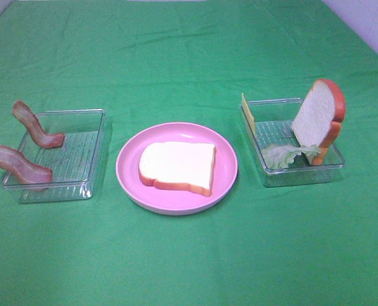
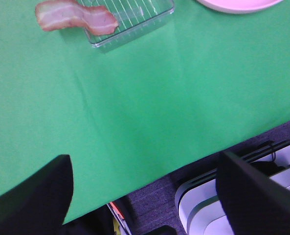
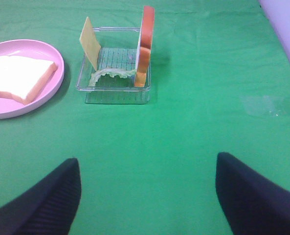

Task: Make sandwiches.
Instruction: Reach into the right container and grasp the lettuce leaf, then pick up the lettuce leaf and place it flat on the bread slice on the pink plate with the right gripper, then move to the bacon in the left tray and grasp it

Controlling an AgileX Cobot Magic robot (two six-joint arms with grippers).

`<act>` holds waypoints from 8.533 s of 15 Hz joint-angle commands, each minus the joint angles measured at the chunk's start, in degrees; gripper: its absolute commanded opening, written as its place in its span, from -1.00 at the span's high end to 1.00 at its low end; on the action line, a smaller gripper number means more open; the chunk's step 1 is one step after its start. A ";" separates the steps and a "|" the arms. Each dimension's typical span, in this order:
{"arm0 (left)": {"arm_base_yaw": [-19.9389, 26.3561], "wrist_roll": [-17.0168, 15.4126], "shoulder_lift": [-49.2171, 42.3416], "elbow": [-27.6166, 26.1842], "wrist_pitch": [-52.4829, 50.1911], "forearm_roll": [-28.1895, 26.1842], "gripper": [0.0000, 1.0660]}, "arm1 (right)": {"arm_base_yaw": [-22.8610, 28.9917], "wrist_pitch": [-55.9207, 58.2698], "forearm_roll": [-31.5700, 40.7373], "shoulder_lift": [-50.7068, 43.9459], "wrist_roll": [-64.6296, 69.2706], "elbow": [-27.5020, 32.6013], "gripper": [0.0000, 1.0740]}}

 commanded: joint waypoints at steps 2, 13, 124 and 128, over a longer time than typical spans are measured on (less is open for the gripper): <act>-0.29 1.32 -12.95 10.89 4.01 0.57 -0.43 | -0.23 -0.80 -0.34 0.80 0.06 0.06 -0.35; 0.00 1.32 -44.18 16.50 3.32 -1.43 -0.43 | -0.23 -13.69 5.04 45.72 7.62 -10.66 -0.35; 0.00 1.03 -44.63 19.82 -9.80 -1.55 -0.43 | 25.73 -2.01 0.69 71.39 2.18 -31.17 -0.46; 0.00 1.03 -44.63 19.82 -9.80 -1.09 -0.43 | 25.73 1.15 -0.86 55.52 2.01 -21.54 -0.46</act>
